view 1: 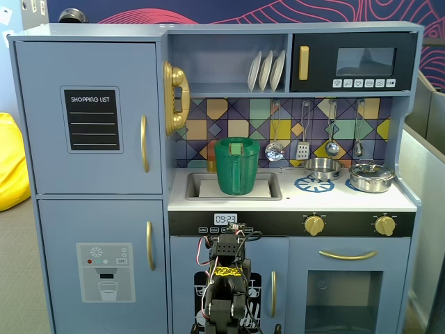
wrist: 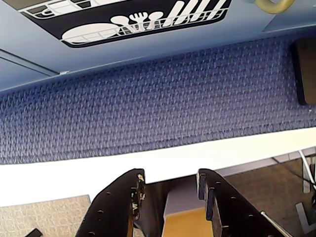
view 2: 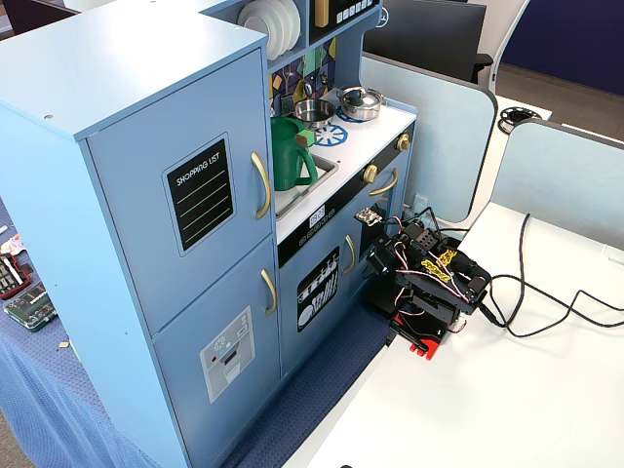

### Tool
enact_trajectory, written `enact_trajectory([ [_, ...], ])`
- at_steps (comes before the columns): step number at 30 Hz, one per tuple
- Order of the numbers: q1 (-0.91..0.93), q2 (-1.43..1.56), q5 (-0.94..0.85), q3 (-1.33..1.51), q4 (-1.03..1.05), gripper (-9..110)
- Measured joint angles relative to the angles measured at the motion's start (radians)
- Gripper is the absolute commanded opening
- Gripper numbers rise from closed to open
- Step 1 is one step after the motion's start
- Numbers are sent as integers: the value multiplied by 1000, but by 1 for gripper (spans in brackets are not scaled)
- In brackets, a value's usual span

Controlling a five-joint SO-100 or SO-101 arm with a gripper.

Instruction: Open the left cabinet door

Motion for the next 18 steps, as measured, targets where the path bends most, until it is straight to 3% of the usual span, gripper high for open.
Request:
enact_trajectory([
  [12,43,0,3,0,0,0],
  [18,-71,-14,86,28,-91,3],
])
